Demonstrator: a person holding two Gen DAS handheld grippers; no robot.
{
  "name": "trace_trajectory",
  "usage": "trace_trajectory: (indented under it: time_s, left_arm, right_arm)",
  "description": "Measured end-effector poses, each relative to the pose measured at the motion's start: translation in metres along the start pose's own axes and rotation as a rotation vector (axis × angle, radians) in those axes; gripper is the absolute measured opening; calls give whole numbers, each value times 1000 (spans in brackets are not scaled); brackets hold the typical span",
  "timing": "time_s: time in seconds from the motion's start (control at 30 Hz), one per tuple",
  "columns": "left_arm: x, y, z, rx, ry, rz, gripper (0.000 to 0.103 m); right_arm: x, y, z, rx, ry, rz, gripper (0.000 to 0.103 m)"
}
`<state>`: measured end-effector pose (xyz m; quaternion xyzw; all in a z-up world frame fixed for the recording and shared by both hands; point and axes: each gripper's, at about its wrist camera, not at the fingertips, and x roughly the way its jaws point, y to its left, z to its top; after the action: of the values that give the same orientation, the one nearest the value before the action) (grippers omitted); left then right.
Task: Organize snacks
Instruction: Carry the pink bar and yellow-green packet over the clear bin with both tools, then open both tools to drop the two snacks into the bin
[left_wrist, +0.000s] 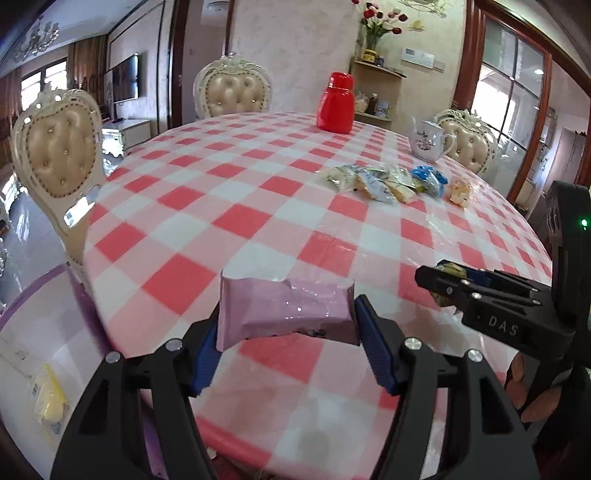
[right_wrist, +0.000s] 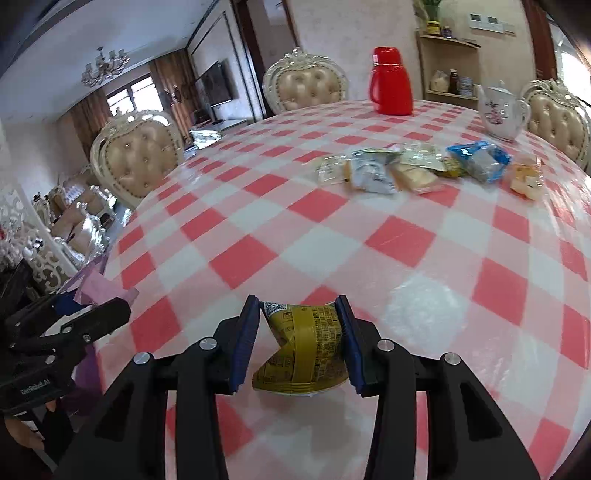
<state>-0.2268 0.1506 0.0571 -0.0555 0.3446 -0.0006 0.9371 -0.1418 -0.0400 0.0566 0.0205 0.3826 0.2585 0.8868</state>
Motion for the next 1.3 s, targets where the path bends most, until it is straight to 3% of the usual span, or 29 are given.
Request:
trace_trajectory:
  time_s: [0.53,0.93,1.1,1.17,1.2,1.23,1.3]
  left_arm:
    - [-52,116,8,-139,-26,280,67]
    - [-69,195,0,-176,13,470,68]
    - [-72,217,-6,-191,36,503,70]
    - [-74,224,-7,-204,41,522,81]
    - [-75,226,-7,-214,38,532,82]
    - [-77,229,-8,-228,35,542,86]
    - [-77,228,-7,-232,30,553,94]
  right_arm:
    - [6,191,-12,-394,44,229,42]
    - [29,292,-39,-600,133,374,43]
    - [33,323,-55,-675,149,427,43]
    - [32,329,-58,-684,155,445,46]
    - [32,330,-58,-680,149,448,59]
    - [30,329,-57,-671,138,446,78]
    - [27,323,-53,-644,121,452,83]
